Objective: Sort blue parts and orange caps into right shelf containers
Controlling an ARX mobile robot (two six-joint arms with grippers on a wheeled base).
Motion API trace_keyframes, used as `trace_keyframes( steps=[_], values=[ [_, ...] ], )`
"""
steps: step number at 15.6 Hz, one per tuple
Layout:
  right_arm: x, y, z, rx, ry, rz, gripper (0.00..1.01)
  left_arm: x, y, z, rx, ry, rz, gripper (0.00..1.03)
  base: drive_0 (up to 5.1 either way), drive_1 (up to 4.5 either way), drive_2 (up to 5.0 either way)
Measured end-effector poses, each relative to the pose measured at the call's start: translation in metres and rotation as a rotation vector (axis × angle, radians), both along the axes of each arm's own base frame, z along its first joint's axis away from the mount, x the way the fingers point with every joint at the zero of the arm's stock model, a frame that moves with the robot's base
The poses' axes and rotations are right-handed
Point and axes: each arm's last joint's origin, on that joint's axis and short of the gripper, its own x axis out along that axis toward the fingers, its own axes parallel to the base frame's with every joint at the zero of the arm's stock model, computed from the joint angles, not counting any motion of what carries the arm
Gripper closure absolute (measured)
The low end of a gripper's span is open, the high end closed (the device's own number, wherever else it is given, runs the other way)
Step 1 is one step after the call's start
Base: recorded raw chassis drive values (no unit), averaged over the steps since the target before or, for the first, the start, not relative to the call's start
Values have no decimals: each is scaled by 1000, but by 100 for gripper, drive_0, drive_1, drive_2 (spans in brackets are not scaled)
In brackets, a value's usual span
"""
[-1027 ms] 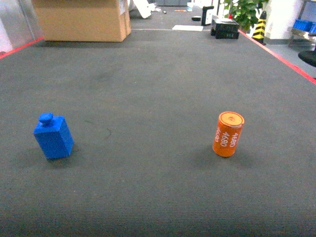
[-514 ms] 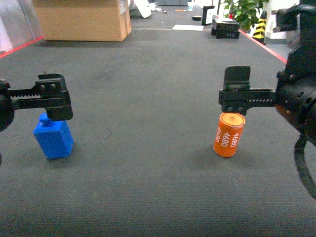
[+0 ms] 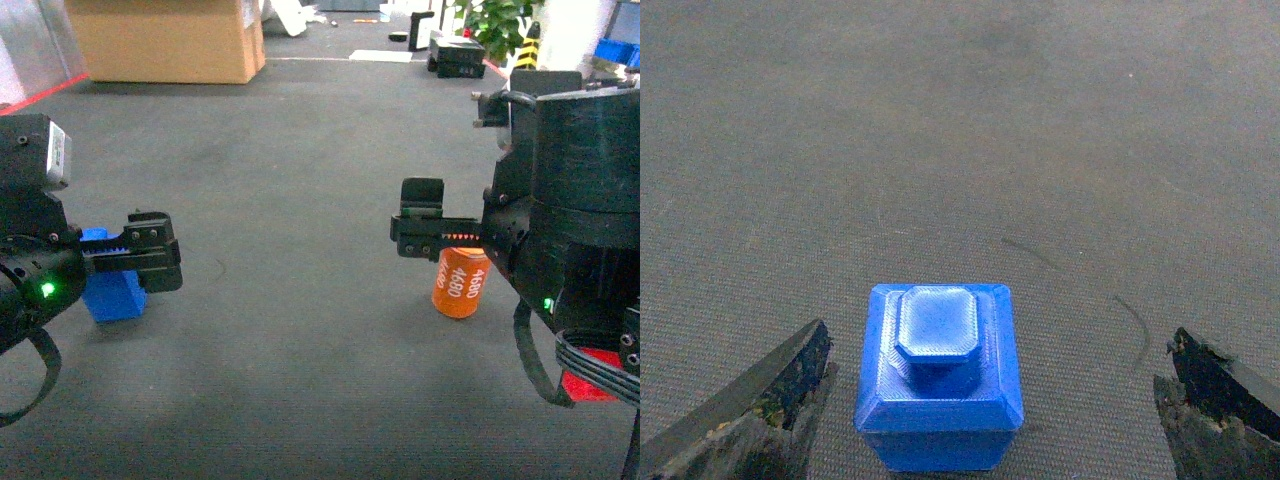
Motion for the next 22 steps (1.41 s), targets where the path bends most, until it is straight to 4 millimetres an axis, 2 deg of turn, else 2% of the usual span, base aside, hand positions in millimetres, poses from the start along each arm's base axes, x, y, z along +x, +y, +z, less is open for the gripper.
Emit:
trace_keyframes(
  steps=[5, 12, 16, 17, 22],
  values=[
    [0, 0, -14, 22, 37, -6, 3, 1, 1, -15, -4, 36, 1, 5, 0, 0, 0],
    [-1, -1, -52, 30, 147, -19, 3, 4, 3, -34, -14, 78, 15, 5, 0, 0, 0],
    [3, 0, -58, 39, 155, -55, 3, 10, 2, -39, -32, 96, 16, 5, 0, 0, 0],
    [4, 0, -57, 31, 147, -81, 6, 11, 3, -38, -35, 95, 21, 8, 0, 0, 0],
    [3, 0, -59, 15, 172, -78, 54, 12, 4, -35, -39, 53, 46, 56, 0, 0, 0]
  ],
)
